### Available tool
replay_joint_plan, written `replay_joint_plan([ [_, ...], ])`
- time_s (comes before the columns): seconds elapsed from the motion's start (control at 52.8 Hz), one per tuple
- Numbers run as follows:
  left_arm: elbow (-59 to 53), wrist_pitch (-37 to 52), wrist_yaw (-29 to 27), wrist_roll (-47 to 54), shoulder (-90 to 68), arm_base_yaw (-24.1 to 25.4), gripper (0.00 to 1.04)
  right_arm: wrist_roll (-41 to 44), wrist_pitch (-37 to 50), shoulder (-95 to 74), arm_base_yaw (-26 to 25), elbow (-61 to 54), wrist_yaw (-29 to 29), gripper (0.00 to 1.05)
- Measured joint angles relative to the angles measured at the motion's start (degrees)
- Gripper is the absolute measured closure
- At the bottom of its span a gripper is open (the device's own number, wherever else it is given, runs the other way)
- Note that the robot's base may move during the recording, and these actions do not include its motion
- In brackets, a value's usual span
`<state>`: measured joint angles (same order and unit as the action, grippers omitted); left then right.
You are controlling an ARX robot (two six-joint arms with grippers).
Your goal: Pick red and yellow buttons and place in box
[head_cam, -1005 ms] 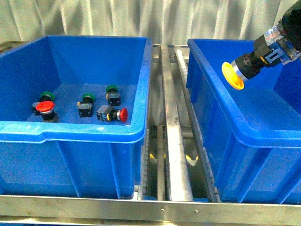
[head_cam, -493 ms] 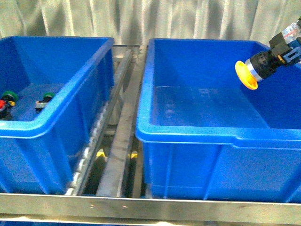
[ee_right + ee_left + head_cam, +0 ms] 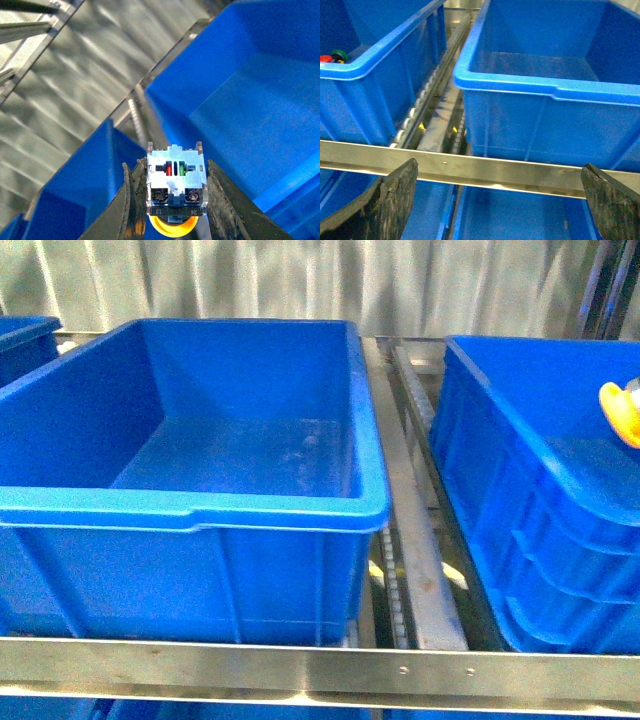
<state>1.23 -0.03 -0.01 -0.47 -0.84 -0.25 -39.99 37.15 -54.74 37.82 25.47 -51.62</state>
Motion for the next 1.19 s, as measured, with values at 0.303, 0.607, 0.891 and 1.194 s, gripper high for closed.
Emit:
replay_joint_plan([
  [0.303,0.0,0.02,0.17,0.11,0.0,0.11,0.08,17.38,-2.91,-8.02,-16.31,11.91,16.41,0.8],
  [0.607,0.0,0.02,0.0,0.11,0.0,0.11,0.08,12.96,-9.27,-37.11,-37.33,33.81,31.21,0.8],
  [0.891,0.0,0.02,0.0,0.09,0.0,0.11,0.08,13.31,-8.76,-59.04,-40.04,43.32,35.95,0.8],
  [1.194,0.0,0.02,-0.02,0.11,0.0,0.11,0.08,14.64,-6.36,-65.37,-39.69,48.06,37.2,0.57],
])
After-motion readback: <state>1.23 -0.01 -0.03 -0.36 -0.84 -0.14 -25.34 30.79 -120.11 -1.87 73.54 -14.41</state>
